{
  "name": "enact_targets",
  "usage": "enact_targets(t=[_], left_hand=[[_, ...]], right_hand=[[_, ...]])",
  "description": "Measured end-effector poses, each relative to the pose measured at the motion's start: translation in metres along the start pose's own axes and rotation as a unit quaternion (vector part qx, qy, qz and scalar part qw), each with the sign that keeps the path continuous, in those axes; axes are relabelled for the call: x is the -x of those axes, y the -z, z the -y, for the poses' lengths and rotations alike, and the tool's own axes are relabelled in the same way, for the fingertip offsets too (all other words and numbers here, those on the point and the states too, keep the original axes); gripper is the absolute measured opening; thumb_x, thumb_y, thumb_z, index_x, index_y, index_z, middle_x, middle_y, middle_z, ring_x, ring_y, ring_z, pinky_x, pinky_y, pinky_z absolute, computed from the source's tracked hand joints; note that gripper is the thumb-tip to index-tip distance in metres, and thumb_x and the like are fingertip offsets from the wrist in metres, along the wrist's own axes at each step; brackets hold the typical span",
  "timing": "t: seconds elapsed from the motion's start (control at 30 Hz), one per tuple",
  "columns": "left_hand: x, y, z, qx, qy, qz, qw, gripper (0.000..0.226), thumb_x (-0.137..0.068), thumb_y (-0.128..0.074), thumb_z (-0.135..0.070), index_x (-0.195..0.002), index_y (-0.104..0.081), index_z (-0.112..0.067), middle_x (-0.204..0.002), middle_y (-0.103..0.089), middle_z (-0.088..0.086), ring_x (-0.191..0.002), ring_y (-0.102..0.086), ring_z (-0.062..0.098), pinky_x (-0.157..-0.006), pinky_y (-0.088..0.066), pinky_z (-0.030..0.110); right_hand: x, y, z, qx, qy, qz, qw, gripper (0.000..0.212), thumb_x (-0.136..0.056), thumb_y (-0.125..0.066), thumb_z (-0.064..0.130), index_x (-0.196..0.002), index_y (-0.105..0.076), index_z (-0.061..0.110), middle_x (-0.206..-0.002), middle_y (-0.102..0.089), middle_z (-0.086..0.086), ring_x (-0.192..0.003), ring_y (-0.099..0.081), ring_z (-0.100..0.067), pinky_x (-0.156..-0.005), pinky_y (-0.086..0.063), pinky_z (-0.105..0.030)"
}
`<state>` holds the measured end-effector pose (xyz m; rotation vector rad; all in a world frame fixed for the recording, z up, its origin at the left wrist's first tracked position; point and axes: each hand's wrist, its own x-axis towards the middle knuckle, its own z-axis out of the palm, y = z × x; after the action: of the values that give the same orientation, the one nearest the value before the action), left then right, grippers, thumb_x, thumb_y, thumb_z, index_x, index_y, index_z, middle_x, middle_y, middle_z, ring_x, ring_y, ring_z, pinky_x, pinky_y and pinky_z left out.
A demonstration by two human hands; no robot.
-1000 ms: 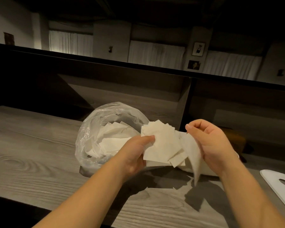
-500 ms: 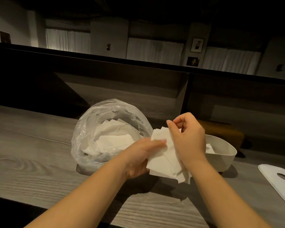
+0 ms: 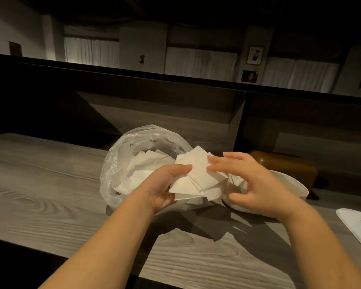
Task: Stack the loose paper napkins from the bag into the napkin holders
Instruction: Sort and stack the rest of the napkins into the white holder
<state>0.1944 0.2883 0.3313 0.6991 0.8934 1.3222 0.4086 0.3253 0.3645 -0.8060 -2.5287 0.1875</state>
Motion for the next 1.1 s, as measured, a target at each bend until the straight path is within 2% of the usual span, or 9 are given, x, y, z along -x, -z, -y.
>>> enact_targets(t=[0.13, 0.23, 0.33, 0.53, 0.63, 0.73, 0.83, 0.93, 1.1], left_hand=[[-0.001, -0.001, 0.001, -0.01, 0.017, -0.009, 1.0, 0.027, -0.089, -0.067, -0.011, -0.114, -0.056, -0.013, -0.108, -0.072, 0.014, -0.093, -0.074, 0.03, -0.069, -0.059, 0.033], [-0.002, 0.001, 0.0, 0.02, 0.019, -0.004, 1.0, 0.043, -0.082, -0.071, -0.007, -0.122, -0.055, -0.011, -0.119, -0.069, 0.017, -0.102, -0.071, 0.033, -0.089, -0.054, 0.042], [-0.004, 0.003, -0.001, 0.049, 0.025, 0.0, 0.998, 0.049, -0.077, -0.071, -0.005, -0.124, -0.055, -0.008, -0.119, -0.069, 0.018, -0.102, -0.071, 0.034, -0.082, -0.056, 0.043], [-0.002, 0.002, -0.001, 0.017, 0.034, -0.025, 0.999, 0.028, -0.089, -0.067, -0.007, -0.116, -0.058, -0.01, -0.111, -0.071, 0.016, -0.093, -0.073, 0.031, -0.067, -0.06, 0.033], [0.001, 0.0, -0.001, 0.002, 0.042, -0.011, 0.999, 0.027, -0.09, -0.066, -0.008, -0.115, -0.058, -0.011, -0.111, -0.07, 0.015, -0.091, -0.073, 0.03, -0.055, -0.061, 0.031], [0.001, 0.0, 0.0, 0.031, 0.041, 0.017, 0.999, 0.043, -0.082, -0.065, -0.002, -0.123, -0.055, -0.01, -0.118, -0.066, 0.02, -0.099, -0.071, 0.035, -0.066, -0.063, 0.041], [0.0, 0.003, 0.001, 0.031, 0.034, 0.041, 0.998, 0.037, -0.084, -0.058, 0.005, -0.119, -0.055, -0.007, -0.12, -0.065, 0.023, -0.105, -0.068, 0.038, -0.073, -0.059, 0.044], [-0.003, 0.003, 0.004, -0.018, 0.015, 0.026, 0.999, 0.027, -0.092, -0.054, 0.005, -0.115, -0.058, -0.008, -0.103, -0.074, 0.017, -0.094, -0.073, 0.033, -0.071, -0.059, 0.038], [-0.003, -0.002, 0.007, -0.055, 0.006, 0.01, 0.998, 0.029, -0.095, -0.055, -0.002, -0.122, -0.057, -0.011, -0.111, -0.073, 0.014, -0.099, -0.072, 0.032, -0.085, -0.058, 0.04]], right_hand=[[-0.001, -0.002, -0.001, 0.002, -0.007, -0.021, 1.0, 0.05, -0.089, -0.066, 0.014, -0.107, -0.054, 0.059, -0.123, -0.043, 0.047, -0.132, -0.027, 0.012, -0.107, -0.034, -0.023], [0.0, -0.003, 0.002, 0.017, 0.003, 0.01, 1.0, 0.069, -0.084, -0.07, 0.01, -0.117, -0.043, 0.064, -0.132, -0.031, 0.05, -0.134, -0.018, 0.013, -0.11, -0.027, -0.022], [-0.002, -0.004, 0.003, 0.027, 0.003, 0.017, 0.999, 0.079, -0.083, -0.071, 0.008, -0.119, -0.035, 0.068, -0.133, -0.021, 0.054, -0.132, -0.011, 0.018, -0.106, -0.025, -0.017], [0.0, -0.002, 0.0, -0.053, 0.005, -0.048, 0.997, 0.055, -0.089, -0.062, 0.006, -0.102, -0.06, 0.059, -0.118, -0.048, 0.051, -0.127, -0.03, 0.02, -0.082, -0.043, -0.008], [-0.001, -0.006, -0.001, -0.073, 0.007, -0.045, 0.996, 0.053, -0.088, -0.065, 0.005, -0.101, -0.065, 0.056, -0.116, -0.056, 0.045, -0.126, -0.036, 0.017, -0.093, -0.041, -0.012], [0.0, -0.007, 0.0, -0.14, -0.018, -0.091, 0.986, 0.043, -0.092, -0.062, 0.008, -0.101, -0.069, 0.049, -0.114, -0.064, 0.032, -0.118, -0.05, 0.009, -0.093, -0.049, -0.02], [0.003, 0.003, 0.007, -0.27, -0.023, -0.193, 0.943, 0.025, -0.095, -0.057, 0.013, -0.099, -0.071, 0.034, -0.099, -0.072, 0.018, -0.099, -0.065, -0.002, -0.082, -0.057, -0.024], [0.003, 0.009, 0.014, -0.386, -0.047, -0.28, 0.878, 0.016, -0.086, -0.054, 0.028, -0.095, -0.068, 0.032, -0.088, -0.073, 0.016, -0.091, -0.069, -0.004, -0.077, -0.058, -0.019], [0.0, 0.012, 0.017, -0.541, -0.093, -0.3, 0.78, 0.018, -0.095, -0.049, 0.02, -0.096, -0.065, 0.028, -0.078, -0.073, 0.016, -0.078, -0.071, -0.006, -0.06, -0.058, -0.022]])
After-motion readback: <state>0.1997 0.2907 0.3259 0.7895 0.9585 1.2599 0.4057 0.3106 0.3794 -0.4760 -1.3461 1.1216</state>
